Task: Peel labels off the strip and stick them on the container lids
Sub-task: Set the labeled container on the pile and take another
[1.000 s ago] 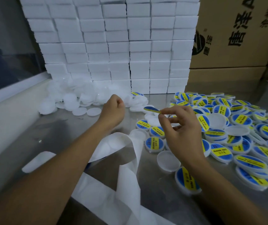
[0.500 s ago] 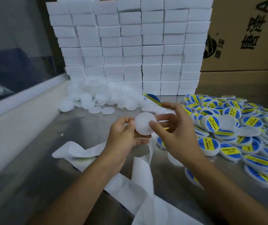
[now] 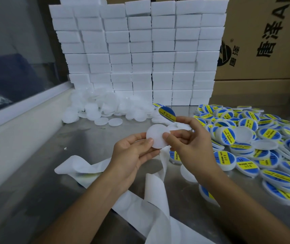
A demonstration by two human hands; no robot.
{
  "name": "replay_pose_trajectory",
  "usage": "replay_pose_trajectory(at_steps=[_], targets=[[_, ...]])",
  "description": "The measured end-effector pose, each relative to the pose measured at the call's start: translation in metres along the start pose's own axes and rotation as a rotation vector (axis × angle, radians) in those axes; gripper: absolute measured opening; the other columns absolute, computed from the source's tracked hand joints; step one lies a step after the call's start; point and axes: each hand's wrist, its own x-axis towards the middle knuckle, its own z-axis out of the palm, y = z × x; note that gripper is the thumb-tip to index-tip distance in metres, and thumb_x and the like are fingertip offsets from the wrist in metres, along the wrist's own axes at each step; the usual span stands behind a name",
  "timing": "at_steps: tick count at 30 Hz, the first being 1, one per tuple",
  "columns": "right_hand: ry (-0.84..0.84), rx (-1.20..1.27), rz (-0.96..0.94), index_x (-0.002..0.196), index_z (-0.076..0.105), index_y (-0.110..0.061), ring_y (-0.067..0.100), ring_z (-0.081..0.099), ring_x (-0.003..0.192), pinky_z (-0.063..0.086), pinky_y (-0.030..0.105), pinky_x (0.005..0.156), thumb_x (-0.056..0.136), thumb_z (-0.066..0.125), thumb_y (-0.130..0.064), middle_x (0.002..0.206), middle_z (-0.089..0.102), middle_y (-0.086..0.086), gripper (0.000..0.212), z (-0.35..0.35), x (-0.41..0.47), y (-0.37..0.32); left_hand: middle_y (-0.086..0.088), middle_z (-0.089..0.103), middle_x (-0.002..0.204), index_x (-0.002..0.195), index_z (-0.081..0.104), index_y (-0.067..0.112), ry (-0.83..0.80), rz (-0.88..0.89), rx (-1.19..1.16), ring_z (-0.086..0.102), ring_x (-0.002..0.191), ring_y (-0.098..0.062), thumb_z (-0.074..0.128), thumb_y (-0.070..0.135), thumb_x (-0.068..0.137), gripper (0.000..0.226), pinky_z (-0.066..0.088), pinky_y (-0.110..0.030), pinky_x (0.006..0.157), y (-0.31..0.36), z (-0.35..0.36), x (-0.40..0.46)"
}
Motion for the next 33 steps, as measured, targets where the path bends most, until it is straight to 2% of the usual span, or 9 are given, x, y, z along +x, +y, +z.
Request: replay_pose_trajectory(at_steps=[4, 7, 14, 16, 19, 21, 25, 29, 33], targets=[[0.035, -0.033, 0.01, 0.112, 0.058, -0.022, 0.02, 0.071, 0.076, 0.06, 0.037, 0.062, 0.082, 0.075, -0.013, 0.086, 0.073, -0.003, 0.035, 0.001, 0.002, 0.003, -0.016, 0.075, 0.094, 0.106, 0.064, -0.002, 0.018, -0.003, -0.03, 0.074, 0.088, -0.026, 0.065, 0.003, 0.087, 0.02, 0.059, -0.027, 0.067, 0.001, -0.001, 0.001], [0.057, 0.022, 0.021, 0.108, 0.059, -0.02, 0.015, 0.071, 0.071, 0.06, 0.029, 0.063, 0.082, 0.074, -0.007, 0.08, 0.075, -0.003, 0.033, -0.001, 0.003, 0.003, -0.014, 0.076, 0.093, 0.104, 0.065, 0.0, 0.035, -0.002, -0.045, 0.074, 0.086, -0.026, 0.066, 0.003, 0.085, 0.019, 0.059, -0.026, 0.065, 0.001, -0.001, 0.002], [0.069, 0.039, 0.019, 0.106, 0.063, -0.016, 0.015, 0.072, 0.07, 0.06, 0.027, 0.065, 0.082, 0.074, -0.004, 0.08, 0.075, 0.002, 0.029, -0.003, 0.004, 0.003, -0.015, 0.075, 0.1, 0.111, 0.063, 0.0, 0.005, 0.008, -0.055, 0.073, 0.092, -0.027, 0.067, 0.009, 0.081, 0.031, 0.059, -0.029, 0.07, -0.001, -0.001, 0.004], [0.102, -0.019, -0.025, 0.101, 0.065, -0.02, 0.01, 0.07, 0.071, 0.059, 0.024, 0.062, 0.084, 0.073, -0.008, 0.085, 0.073, -0.001, 0.022, -0.002, 0.004, 0.004, -0.015, 0.075, 0.097, 0.108, 0.064, 0.0, 0.022, 0.016, -0.057, 0.074, 0.09, -0.027, 0.066, 0.006, 0.083, 0.026, 0.059, -0.028, 0.068, -0.001, -0.001, 0.004], [0.168, -0.106, -0.072, 0.093, 0.068, -0.024, 0.005, 0.07, 0.079, 0.06, 0.028, 0.068, 0.088, 0.07, -0.015, 0.095, 0.071, -0.004, 0.01, -0.005, 0.007, 0.006, -0.015, 0.076, 0.092, 0.102, 0.064, 0.0, 0.047, 0.027, -0.072, 0.074, 0.085, -0.026, 0.064, 0.002, 0.087, 0.016, 0.059, -0.027, 0.065, 0.0, -0.002, 0.004], [0.208, -0.14, -0.115, 0.088, 0.068, -0.025, 0.005, 0.07, 0.078, 0.06, 0.027, 0.07, 0.09, 0.068, -0.014, 0.087, 0.072, -0.005, 0.011, -0.01, 0.009, 0.005, -0.015, 0.076, 0.088, 0.099, 0.064, 0.0, 0.065, 0.031, -0.085, 0.075, 0.083, -0.025, 0.063, 0.001, 0.088, 0.011, 0.059, -0.026, 0.064, 0.001, -0.002, 0.003], [0.239, -0.093, -0.13, 0.088, 0.07, -0.022, 0.005, 0.068, 0.068, 0.056, 0.019, 0.063, 0.09, 0.067, -0.01, 0.073, 0.072, -0.006, 0.012, -0.019, 0.013, 0.001, -0.014, 0.076, 0.086, 0.097, 0.064, 0.0, 0.101, 0.036, -0.106, 0.075, 0.081, -0.024, 0.063, -0.001, 0.088, 0.01, 0.06, -0.027, 0.065, 0.002, -0.002, 0.003], [0.232, 0.018, -0.041, 0.086, 0.071, -0.028, 0.002, 0.067, 0.065, 0.052, 0.013, 0.058, 0.088, 0.068, -0.011, 0.073, 0.073, -0.009, 0.017, -0.02, 0.015, -0.002, -0.015, 0.076, 0.088, 0.101, 0.066, -0.001, 0.131, 0.038, -0.101, 0.074, 0.083, -0.025, 0.066, 0.0, 0.085, 0.016, 0.06, -0.028, 0.067, 0.001, -0.004, 0.004], [0.198, 0.077, 0.05, 0.087, 0.072, -0.022, 0.005, 0.069, 0.065, 0.053, 0.014, 0.059, 0.086, 0.072, -0.012, 0.071, 0.074, -0.007, 0.011, -0.018, 0.015, -0.002, -0.017, 0.075, 0.088, 0.104, 0.065, -0.004, 0.135, 0.04, -0.096, 0.074, 0.081, -0.026, 0.07, 0.001, 0.081, 0.024, 0.06, -0.028, 0.067, 0.001, -0.004, 0.005]])
